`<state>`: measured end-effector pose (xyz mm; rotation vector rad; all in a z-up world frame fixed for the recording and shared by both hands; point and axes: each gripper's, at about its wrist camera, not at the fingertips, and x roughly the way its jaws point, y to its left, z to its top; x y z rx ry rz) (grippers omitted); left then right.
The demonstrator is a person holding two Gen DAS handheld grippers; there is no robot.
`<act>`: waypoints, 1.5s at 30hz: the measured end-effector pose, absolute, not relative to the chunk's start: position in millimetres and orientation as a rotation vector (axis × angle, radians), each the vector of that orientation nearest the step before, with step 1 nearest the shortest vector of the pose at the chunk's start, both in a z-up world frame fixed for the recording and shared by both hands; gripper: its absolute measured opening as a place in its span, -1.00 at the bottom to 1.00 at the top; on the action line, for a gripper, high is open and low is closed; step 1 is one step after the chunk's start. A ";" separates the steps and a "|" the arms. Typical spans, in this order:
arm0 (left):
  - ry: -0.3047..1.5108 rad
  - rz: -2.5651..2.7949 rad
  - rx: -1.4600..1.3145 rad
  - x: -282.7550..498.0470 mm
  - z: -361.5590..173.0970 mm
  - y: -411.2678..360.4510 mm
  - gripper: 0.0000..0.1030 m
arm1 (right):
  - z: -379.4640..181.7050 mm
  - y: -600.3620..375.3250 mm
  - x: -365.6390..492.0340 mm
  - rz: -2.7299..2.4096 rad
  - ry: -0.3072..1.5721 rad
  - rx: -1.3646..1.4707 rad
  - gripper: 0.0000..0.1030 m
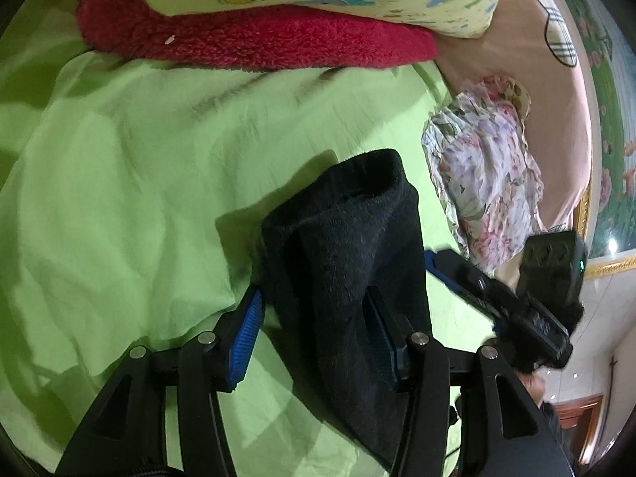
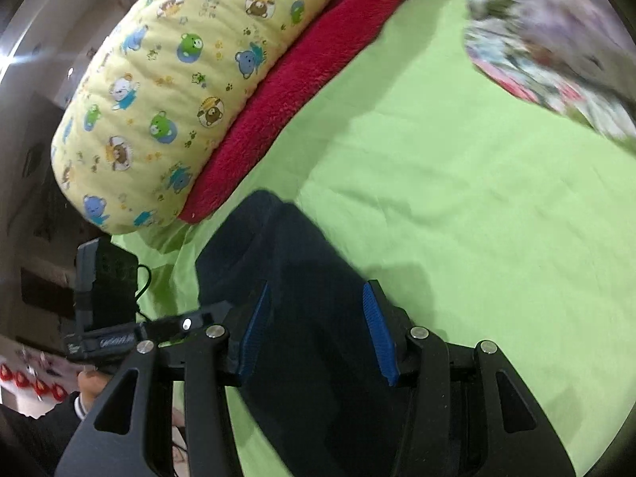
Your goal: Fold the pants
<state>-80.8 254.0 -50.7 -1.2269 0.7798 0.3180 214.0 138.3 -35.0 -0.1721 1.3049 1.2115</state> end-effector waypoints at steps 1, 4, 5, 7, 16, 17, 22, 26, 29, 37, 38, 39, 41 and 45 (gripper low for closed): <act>0.781 0.320 -1.225 -80.0 -51.3 253.9 0.02 | -37.0 146.9 217.3 1.223 1.305 -0.188 -0.03; 0.784 0.326 -1.209 -76.3 -51.0 252.6 0.02 | -45.4 169.9 226.4 1.260 1.318 -0.235 -0.03; 0.783 0.328 -1.207 -75.4 -51.1 252.3 0.02 | -48.5 176.0 228.1 1.277 1.336 -0.245 -0.03; 0.773 0.332 -1.217 -75.5 -51.8 252.3 0.02 | -55.2 187.0 229.2 1.316 1.374 -0.263 -0.03; 0.738 0.318 -1.216 -70.8 -48.9 250.3 -0.23 | -57.0 193.3 218.1 1.399 1.385 -0.322 -0.51; 0.740 0.312 -1.197 -68.7 -45.6 248.5 -0.28 | -53.5 191.4 216.7 1.406 1.375 -0.318 -0.54; 0.708 0.283 -1.167 -62.8 -25.8 239.3 -0.31 | -29.1 175.8 220.4 1.413 1.324 -0.266 -0.57; 0.689 0.243 -1.140 -58.1 -4.6 228.8 -0.31 | -8.6 156.7 224.9 1.417 1.295 -0.220 -0.57; 0.672 0.199 -1.120 -53.7 11.7 219.6 -0.31 | 6.0 137.1 225.2 1.430 1.275 -0.170 -0.57; 0.685 0.085 -1.029 -35.2 48.6 185.7 -0.31 | 35.2 81.7 226.4 1.405 1.202 -0.063 -0.58; 0.688 0.077 -1.013 -32.3 53.7 179.7 -0.31 | 36.8 75.4 224.9 1.399 1.196 -0.052 -0.58; 0.689 0.072 -1.002 -30.6 57.2 175.6 -0.31 | 39.3 66.4 224.6 1.391 1.189 -0.039 -0.58; 0.693 0.041 -0.982 -27.3 64.9 163.5 -0.31 | 41.3 50.3 221.7 1.376 1.177 -0.013 -0.58; 0.718 -0.028 -0.944 -14.6 75.5 136.2 -0.31 | 45.7 13.5 221.1 1.340 1.153 0.042 -0.59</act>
